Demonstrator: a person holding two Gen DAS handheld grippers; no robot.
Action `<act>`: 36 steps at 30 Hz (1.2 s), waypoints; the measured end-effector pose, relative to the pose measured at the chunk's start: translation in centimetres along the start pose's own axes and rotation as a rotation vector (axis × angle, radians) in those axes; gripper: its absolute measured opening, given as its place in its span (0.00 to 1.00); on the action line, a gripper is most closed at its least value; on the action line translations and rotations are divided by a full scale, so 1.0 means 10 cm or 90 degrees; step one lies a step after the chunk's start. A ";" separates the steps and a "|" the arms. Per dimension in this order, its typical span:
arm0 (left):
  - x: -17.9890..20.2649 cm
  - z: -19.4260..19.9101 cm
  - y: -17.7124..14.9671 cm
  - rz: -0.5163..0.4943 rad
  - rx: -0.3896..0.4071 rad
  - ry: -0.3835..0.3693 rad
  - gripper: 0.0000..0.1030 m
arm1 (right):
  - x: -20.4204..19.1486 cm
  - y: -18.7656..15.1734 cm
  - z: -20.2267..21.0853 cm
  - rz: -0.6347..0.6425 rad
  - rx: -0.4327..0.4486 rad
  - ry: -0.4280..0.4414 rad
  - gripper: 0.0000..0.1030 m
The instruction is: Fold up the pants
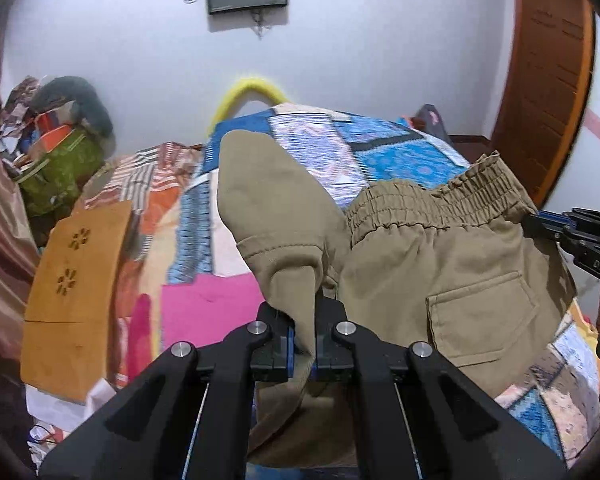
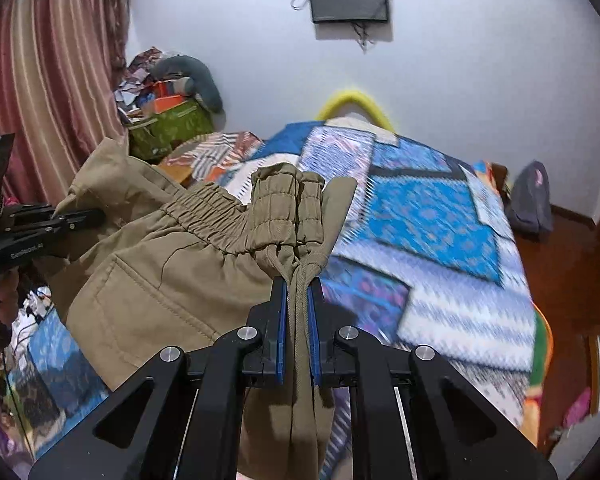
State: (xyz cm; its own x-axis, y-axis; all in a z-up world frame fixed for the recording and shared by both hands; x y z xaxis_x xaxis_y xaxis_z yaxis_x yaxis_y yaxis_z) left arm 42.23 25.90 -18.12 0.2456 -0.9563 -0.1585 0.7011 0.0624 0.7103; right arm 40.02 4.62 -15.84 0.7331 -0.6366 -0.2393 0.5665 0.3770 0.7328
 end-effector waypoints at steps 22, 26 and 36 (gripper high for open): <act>-1.30 -1.73 -1.05 0.082 -0.207 0.054 0.19 | -0.24 -0.39 -1.89 -0.014 -0.163 0.022 0.10; -1.43 -1.75 -1.16 0.091 -0.216 0.070 0.26 | -0.20 -0.49 -1.89 -0.008 -0.191 0.012 0.18; -1.78 -1.44 -1.37 0.071 -0.228 0.141 0.33 | -0.18 -0.48 -1.46 0.026 -0.196 -0.033 0.36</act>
State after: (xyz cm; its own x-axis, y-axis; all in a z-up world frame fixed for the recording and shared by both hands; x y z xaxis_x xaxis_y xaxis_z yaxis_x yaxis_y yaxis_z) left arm 37.90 46.13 -34.93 0.4428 -0.8564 -0.2656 0.8406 0.2934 0.4552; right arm 41.52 13.77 -28.26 0.7417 -0.6474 -0.1752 0.6304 0.5837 0.5118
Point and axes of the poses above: each gripper's, at about its wrist camera, not at the fingertips, and z roughly against the way its jaws point, x to its right, y to its top, the point moved 10 cm from there along -z, roughly the way its jaws point, and after that the axes turned 11 degrees about y, right-handed, at the moved point
